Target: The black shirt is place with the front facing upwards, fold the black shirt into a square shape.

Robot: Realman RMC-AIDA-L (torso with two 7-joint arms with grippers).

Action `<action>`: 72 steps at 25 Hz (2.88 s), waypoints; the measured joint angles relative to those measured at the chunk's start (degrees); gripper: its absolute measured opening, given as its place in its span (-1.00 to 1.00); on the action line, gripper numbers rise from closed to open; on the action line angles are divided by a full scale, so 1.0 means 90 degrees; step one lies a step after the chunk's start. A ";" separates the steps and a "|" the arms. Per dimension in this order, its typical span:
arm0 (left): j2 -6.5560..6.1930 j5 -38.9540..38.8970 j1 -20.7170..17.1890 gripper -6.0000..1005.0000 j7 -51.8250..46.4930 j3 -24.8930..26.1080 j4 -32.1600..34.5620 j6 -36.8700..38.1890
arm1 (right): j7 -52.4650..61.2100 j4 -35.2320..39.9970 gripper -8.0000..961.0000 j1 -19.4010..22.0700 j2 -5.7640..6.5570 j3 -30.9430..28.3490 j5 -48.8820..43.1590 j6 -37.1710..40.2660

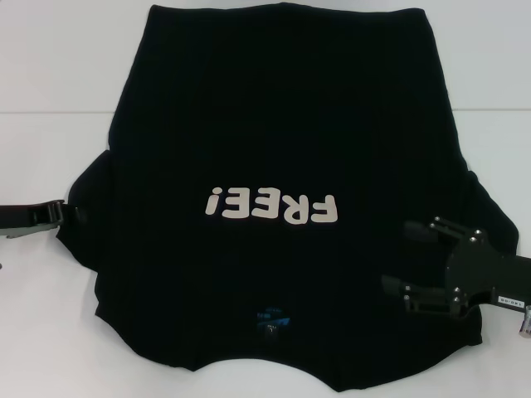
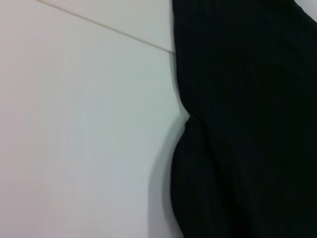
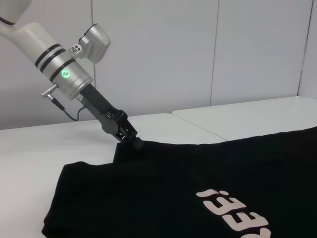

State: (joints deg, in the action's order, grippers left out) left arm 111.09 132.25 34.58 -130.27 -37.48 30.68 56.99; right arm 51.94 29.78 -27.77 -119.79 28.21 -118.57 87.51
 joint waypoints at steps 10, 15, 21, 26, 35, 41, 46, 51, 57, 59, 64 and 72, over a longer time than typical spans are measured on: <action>-0.0029 0.0003 -0.0004 -0.77 -0.0004 -0.0009 0.0000 -0.0004 | 0.0001 -0.0008 0.96 0.0000 0.0000 0.0043 -0.0028 -0.0051; -0.0055 0.0012 -0.0005 -0.95 -0.0007 0.0034 0.0011 -0.0049 | 0.0001 -0.0008 0.96 0.0000 0.0000 0.0043 -0.0029 -0.0055; -0.0116 0.0319 -0.0056 -0.98 -0.0028 0.0334 0.0194 -0.0113 | 0.0001 0.0007 0.96 0.0000 0.0000 0.0020 -0.0028 -0.0010; -0.0183 0.0557 -0.0133 -0.98 -0.0071 0.0707 0.0339 -0.0112 | 0.0001 0.0017 0.96 0.0000 0.0000 0.0011 -0.0019 -0.0003; -0.0227 0.0623 -0.0171 -0.98 -0.0108 0.0948 0.0451 -0.0026 | 0.0001 0.0030 0.96 0.0000 0.0000 0.0011 -0.0001 0.0003; -0.0237 0.0628 -0.0168 -0.98 -0.0229 0.0954 0.0661 0.0055 | 0.0001 0.0030 0.96 0.0000 0.0000 0.0020 0.0001 0.0003; -0.0263 0.0617 -0.0105 -0.98 -0.0370 0.0954 0.0787 0.0322 | 0.0001 0.0004 0.96 0.0000 0.0000 0.0043 0.0000 0.0002; -0.0219 0.0587 0.0016 -0.98 -0.0446 0.0930 0.0946 0.0819 | 0.0001 -0.0011 0.96 -0.0006 0.0000 0.0048 -0.0003 -0.0005; 0.0012 0.0576 0.0279 -0.98 -0.0460 0.0890 0.1036 0.1375 | 0.0001 -0.0024 0.96 -0.0010 -0.0005 0.0062 -0.0023 -0.0024; 0.0192 0.0574 0.0387 -0.98 -0.0446 0.0764 0.1131 0.1522 | 0.0001 -0.0026 0.96 -0.0010 -0.0007 0.0068 -0.0034 -0.0031; 0.0596 0.0570 0.0516 -0.98 -0.0453 0.0398 0.1296 0.1576 | 0.0001 -0.0033 0.96 -0.0010 -0.0009 0.0072 -0.0041 -0.0048; 0.0755 0.0494 0.0569 -0.92 -0.0314 0.0339 0.1078 0.1521 | 0.0001 -0.0096 0.96 -0.0011 -0.0010 0.0070 -0.0041 -0.0057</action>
State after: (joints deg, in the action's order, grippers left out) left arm 117.88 136.70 39.69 -133.10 -34.43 40.38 70.68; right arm 51.94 28.92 -27.88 -119.88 28.84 -118.93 86.99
